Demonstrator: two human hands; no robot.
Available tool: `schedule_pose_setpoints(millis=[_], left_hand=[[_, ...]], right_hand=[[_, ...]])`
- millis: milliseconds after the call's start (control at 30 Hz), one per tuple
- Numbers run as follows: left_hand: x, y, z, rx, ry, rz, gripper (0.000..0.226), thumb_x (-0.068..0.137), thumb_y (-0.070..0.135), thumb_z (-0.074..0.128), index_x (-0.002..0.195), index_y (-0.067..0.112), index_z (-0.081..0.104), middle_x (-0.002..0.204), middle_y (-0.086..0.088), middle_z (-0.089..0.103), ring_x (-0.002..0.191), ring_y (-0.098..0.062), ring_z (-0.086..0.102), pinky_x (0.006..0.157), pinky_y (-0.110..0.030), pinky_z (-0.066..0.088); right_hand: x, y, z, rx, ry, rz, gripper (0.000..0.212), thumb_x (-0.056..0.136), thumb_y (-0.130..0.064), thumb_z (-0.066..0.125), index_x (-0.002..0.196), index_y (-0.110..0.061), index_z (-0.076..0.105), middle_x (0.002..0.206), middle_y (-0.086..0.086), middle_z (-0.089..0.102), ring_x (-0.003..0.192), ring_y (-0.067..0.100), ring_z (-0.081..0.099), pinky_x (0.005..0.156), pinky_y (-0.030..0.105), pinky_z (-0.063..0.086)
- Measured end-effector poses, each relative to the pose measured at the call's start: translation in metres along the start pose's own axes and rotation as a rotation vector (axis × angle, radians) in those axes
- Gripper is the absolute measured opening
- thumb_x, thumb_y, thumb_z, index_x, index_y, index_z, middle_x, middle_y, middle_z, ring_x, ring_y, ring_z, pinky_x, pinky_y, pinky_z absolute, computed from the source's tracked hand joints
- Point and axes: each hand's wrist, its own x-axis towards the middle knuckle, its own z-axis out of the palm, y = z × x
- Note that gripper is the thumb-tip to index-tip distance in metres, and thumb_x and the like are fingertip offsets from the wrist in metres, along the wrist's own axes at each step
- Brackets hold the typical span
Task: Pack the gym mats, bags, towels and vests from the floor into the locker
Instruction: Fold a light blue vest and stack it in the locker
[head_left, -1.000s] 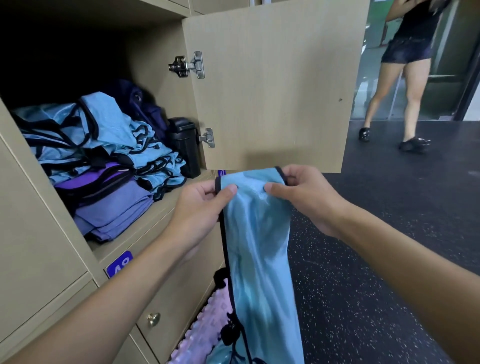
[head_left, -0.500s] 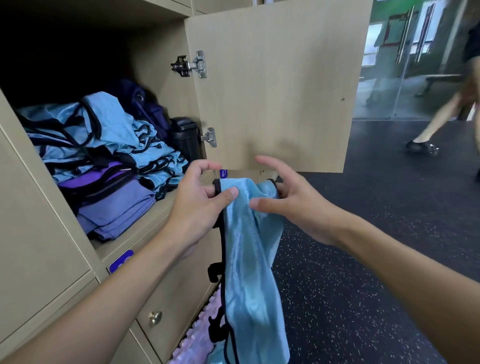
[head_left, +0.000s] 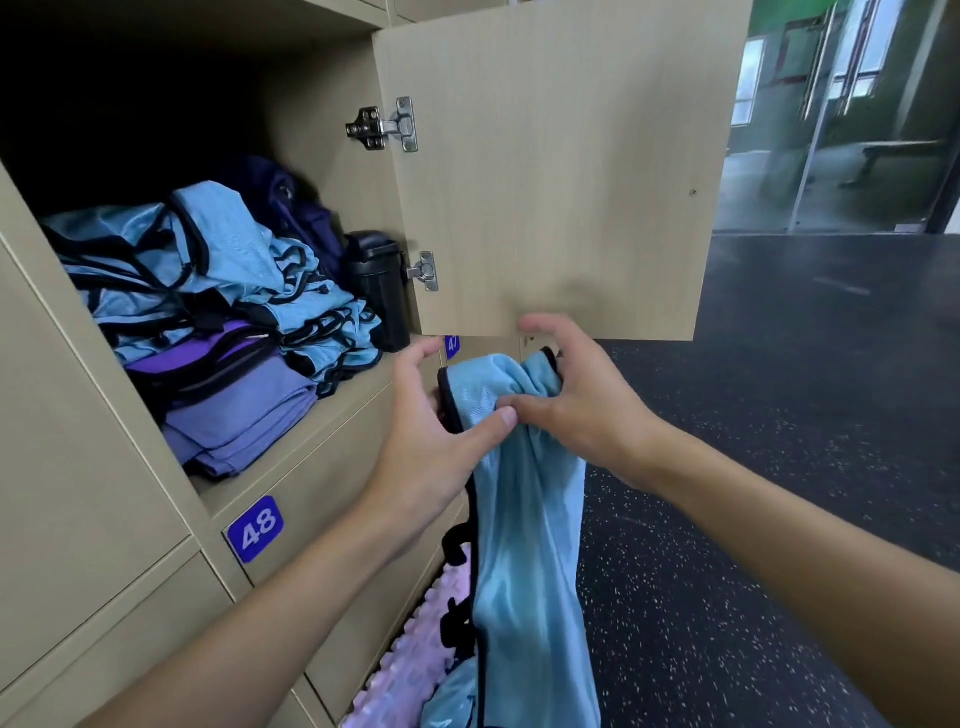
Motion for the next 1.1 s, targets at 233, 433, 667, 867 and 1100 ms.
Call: schedule_pose_setpoints(millis=[233,433,667,867,1100], left_hand=[[-0.014,-0.013,0.008,-0.035,-0.143,-0.108,0.078,0.085,-0.002,0.074,0.141,0.03,0.031,0.1,-0.008,0.077,0.086,-0.029,0.075,0.078,-0.044,0.061],[-0.001,0.012,-0.003,0.036,0.025,0.124,0.087,0.088,0.004,0.072,0.149,0.037,0.02,0.074,-0.02,0.072,0.065,-0.037,0.07,0.06,-0.044,0.06],[0.012,0.026,-0.024,0.01,0.1,0.118,0.053,0.092,0.0,0.066,0.127,0.033,0.043,0.074,-0.012,0.074,0.066,-0.028,0.069,0.067,-0.045,0.059],[0.014,0.023,-0.026,0.018,0.089,0.09,0.038,0.093,0.001,0.064,0.113,0.031,0.052,0.08,-0.012,0.076,0.07,-0.027,0.072,0.072,-0.05,0.059],[0.01,0.024,-0.023,0.024,0.073,0.069,0.032,0.094,0.004,0.064,0.115,0.025,0.054,0.085,-0.018,0.076,0.08,-0.052,0.068,0.074,-0.069,0.053]], right_hand=[[0.006,-0.004,-0.015,0.117,0.138,0.021,0.081,0.075,-0.027,0.084,0.139,-0.044,0.036,0.122,0.01,0.06,0.109,0.025,0.063,0.098,0.047,0.052],[-0.002,0.009,-0.023,0.138,-0.111,0.158,0.102,0.073,-0.025,0.088,0.151,-0.042,0.023,0.132,0.005,0.059,0.113,0.019,0.065,0.097,0.035,0.053],[-0.002,0.013,-0.022,0.267,-0.009,0.229,0.095,0.079,-0.013,0.082,0.148,-0.042,0.026,0.11,0.011,0.07,0.095,0.024,0.072,0.088,0.045,0.058],[-0.004,0.01,-0.02,0.249,0.031,0.233,0.094,0.081,-0.007,0.079,0.15,-0.039,0.025,0.106,0.006,0.069,0.091,0.014,0.071,0.067,0.018,0.054],[-0.014,0.0,0.002,0.407,-0.084,0.117,0.077,0.082,-0.002,0.075,0.134,-0.046,0.039,0.116,0.022,0.066,0.096,0.026,0.068,0.094,0.046,0.055]])
